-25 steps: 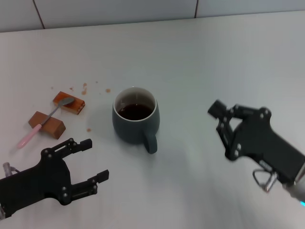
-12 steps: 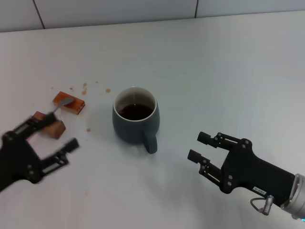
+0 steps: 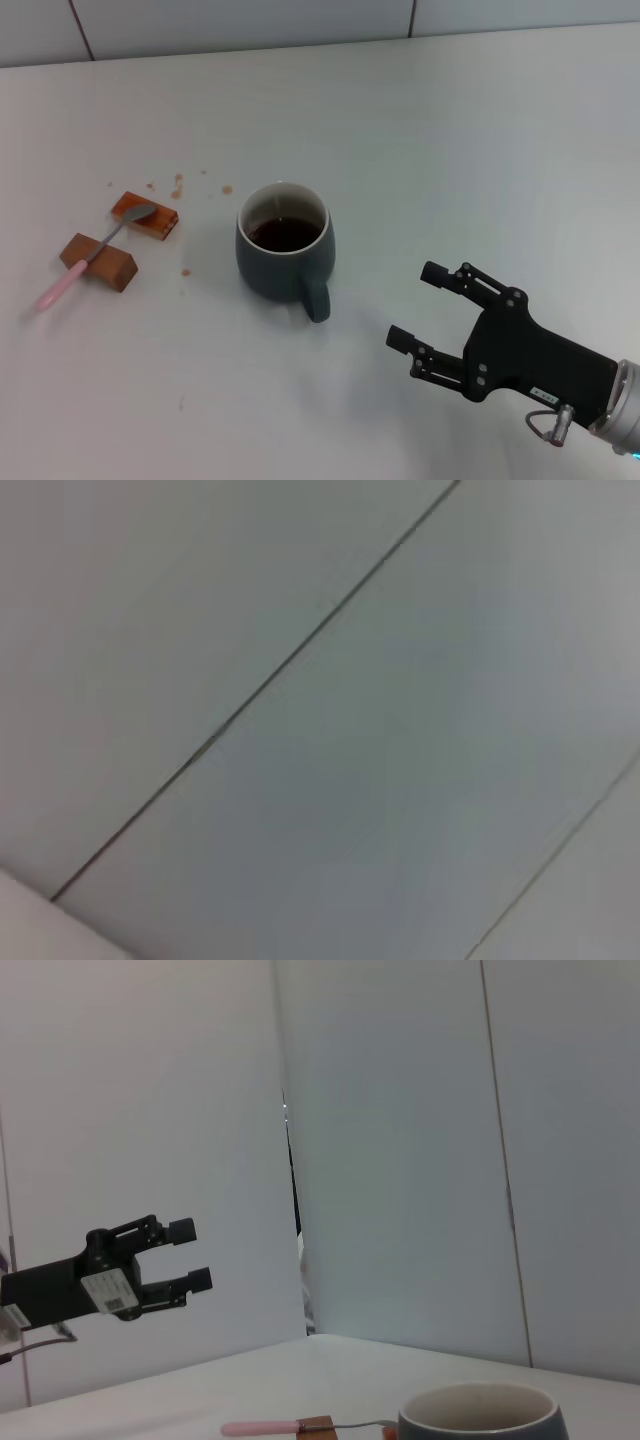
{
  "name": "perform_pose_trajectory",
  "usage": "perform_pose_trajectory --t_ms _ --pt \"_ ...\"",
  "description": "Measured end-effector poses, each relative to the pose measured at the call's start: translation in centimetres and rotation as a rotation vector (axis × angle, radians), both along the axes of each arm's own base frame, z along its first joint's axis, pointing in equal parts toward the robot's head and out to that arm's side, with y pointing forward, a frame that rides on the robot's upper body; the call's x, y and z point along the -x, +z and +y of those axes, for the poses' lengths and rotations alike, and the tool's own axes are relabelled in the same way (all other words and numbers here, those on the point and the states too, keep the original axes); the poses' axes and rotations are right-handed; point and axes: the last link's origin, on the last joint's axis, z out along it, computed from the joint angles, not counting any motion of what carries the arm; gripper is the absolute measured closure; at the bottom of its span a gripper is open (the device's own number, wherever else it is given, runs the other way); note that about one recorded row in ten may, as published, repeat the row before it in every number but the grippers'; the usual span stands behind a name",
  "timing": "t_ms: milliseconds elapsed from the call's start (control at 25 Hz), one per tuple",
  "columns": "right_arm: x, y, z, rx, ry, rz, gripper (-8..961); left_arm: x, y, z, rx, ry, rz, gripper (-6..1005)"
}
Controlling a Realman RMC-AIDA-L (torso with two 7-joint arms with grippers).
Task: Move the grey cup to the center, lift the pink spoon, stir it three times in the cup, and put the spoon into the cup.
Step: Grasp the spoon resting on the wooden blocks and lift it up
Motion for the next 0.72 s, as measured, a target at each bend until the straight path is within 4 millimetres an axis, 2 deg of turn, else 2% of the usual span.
perform_pose_trajectory --t_ms 120,280,320,720 --pt "0.0 0.0 0.1 -0.004 0.0 0.0 155 0.4 -0.5 -0.2 0.046 0.044 -0.062 190" --pt "0.0 0.1 0.2 -0.007 -0.001 0.0 122 0.7 -1.4 -0.4 0.081 0.089 -0.105 190" --pt "0.0 0.1 0.2 -0.008 -0.002 0.001 114 1.2 -2.3 -0.5 0.109 0.137 -0.131 190" --pt "0.1 0.0 0.2 -0.006 -0.002 0.004 115 2.2 -3.4 -0.5 0.147 0.23 -0.158 190"
